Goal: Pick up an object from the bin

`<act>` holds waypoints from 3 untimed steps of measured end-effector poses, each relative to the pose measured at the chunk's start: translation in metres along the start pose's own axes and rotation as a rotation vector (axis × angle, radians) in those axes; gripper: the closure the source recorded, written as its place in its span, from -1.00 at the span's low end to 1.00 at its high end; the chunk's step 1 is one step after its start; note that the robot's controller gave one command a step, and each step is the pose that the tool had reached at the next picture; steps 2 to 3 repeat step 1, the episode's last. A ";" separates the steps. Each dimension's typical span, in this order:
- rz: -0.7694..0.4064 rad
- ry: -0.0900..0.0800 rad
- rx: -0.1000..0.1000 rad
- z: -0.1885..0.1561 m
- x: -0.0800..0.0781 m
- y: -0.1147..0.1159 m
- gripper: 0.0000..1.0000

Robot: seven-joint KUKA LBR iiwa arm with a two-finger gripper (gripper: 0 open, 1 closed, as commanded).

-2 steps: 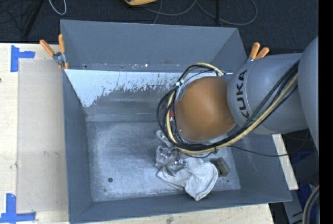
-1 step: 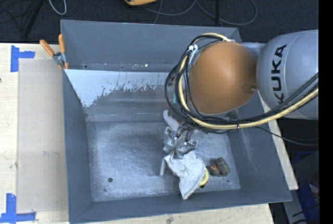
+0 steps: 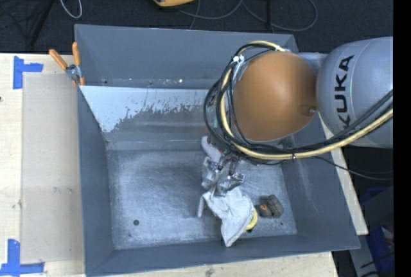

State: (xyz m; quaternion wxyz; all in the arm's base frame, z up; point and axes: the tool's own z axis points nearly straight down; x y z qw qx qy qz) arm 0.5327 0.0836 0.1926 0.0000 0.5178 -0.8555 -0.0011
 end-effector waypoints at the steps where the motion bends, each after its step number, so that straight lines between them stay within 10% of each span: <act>1: 0.002 0.003 -0.005 -0.049 0.001 0.001 1.00; 3: 0.002 0.003 -0.005 -0.049 0.001 0.001 1.00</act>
Offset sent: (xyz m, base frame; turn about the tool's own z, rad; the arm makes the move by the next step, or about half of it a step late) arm -0.0031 -0.0040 0.1326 -0.0002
